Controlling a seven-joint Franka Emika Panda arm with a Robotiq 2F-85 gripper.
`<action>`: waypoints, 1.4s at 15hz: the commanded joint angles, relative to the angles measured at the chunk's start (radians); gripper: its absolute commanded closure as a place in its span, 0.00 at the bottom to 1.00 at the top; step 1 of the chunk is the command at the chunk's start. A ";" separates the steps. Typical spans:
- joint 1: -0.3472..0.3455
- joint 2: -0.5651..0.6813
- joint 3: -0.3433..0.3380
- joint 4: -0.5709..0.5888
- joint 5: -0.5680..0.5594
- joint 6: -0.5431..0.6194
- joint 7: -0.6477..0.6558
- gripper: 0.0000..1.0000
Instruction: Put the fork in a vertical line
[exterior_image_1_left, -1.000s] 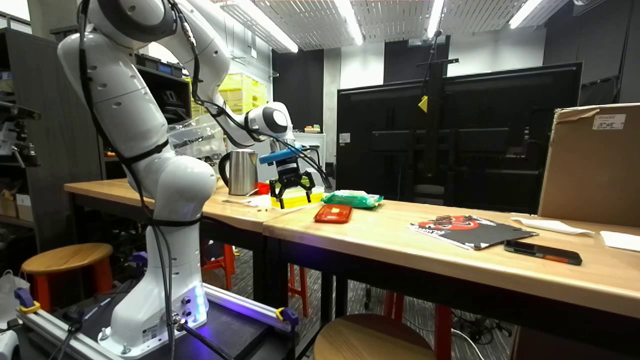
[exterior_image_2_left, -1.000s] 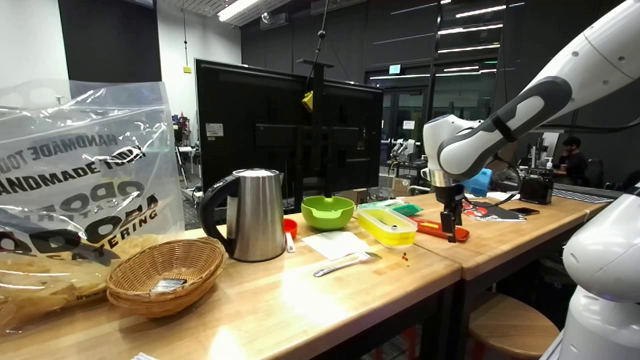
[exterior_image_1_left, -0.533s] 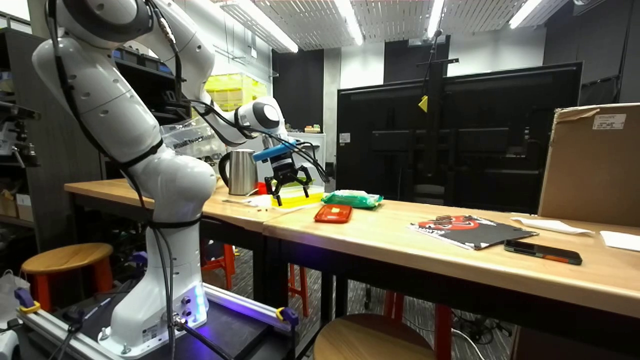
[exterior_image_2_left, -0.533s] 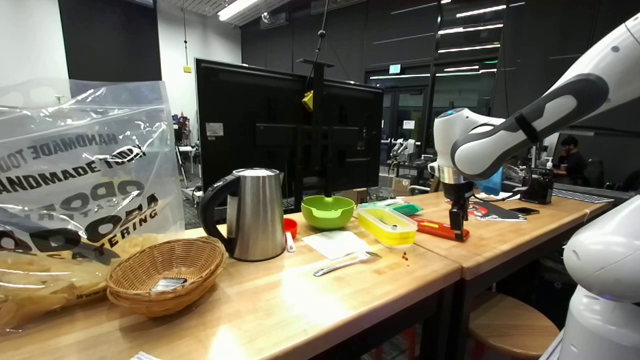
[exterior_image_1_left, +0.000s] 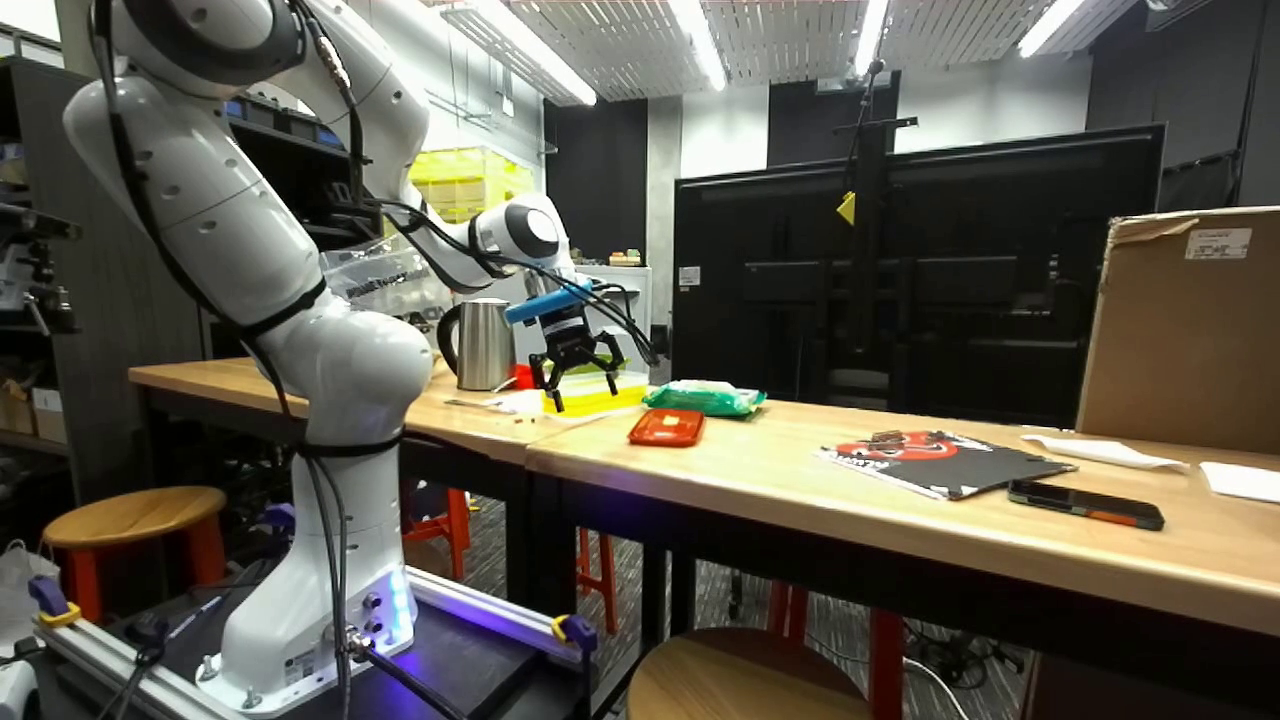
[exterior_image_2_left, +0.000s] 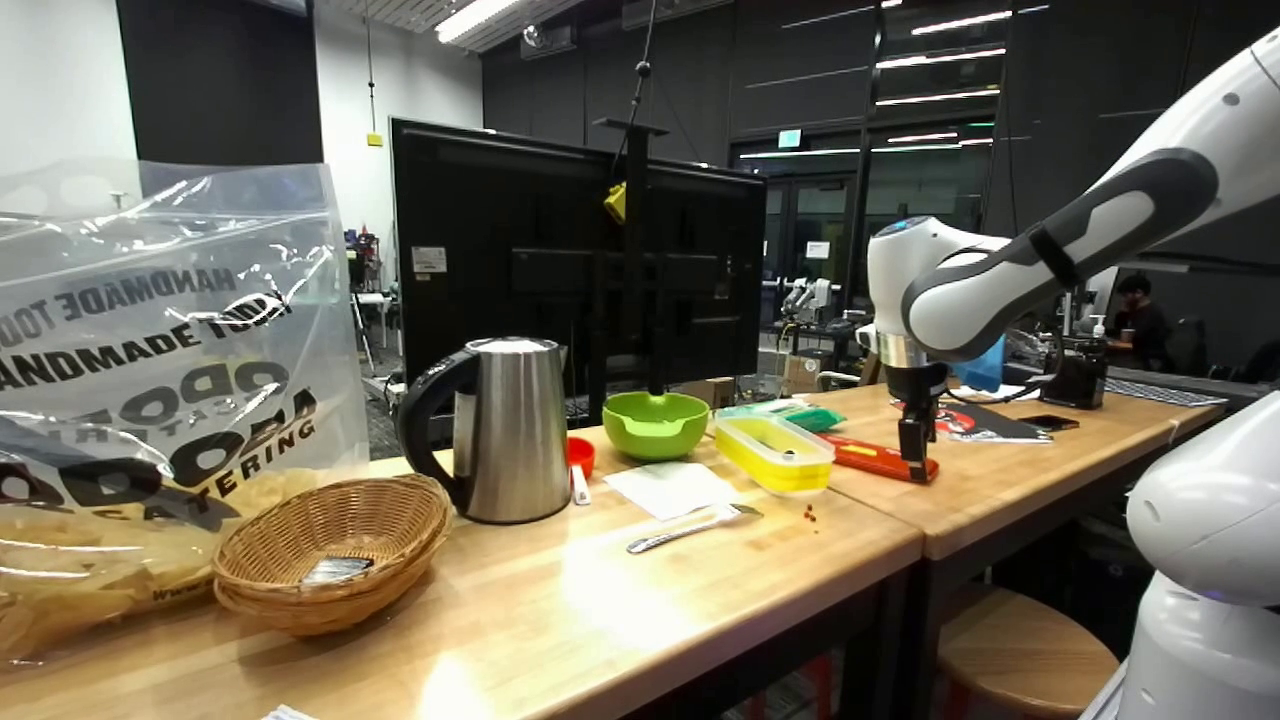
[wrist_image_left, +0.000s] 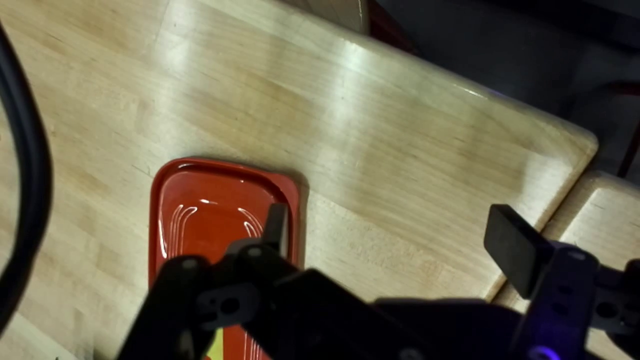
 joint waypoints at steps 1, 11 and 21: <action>0.001 -0.001 0.000 0.002 0.001 -0.004 -0.001 0.00; 0.039 -0.012 0.005 0.006 -0.115 0.082 -0.140 0.00; 0.248 -0.012 -0.095 0.010 0.045 0.272 -0.555 0.00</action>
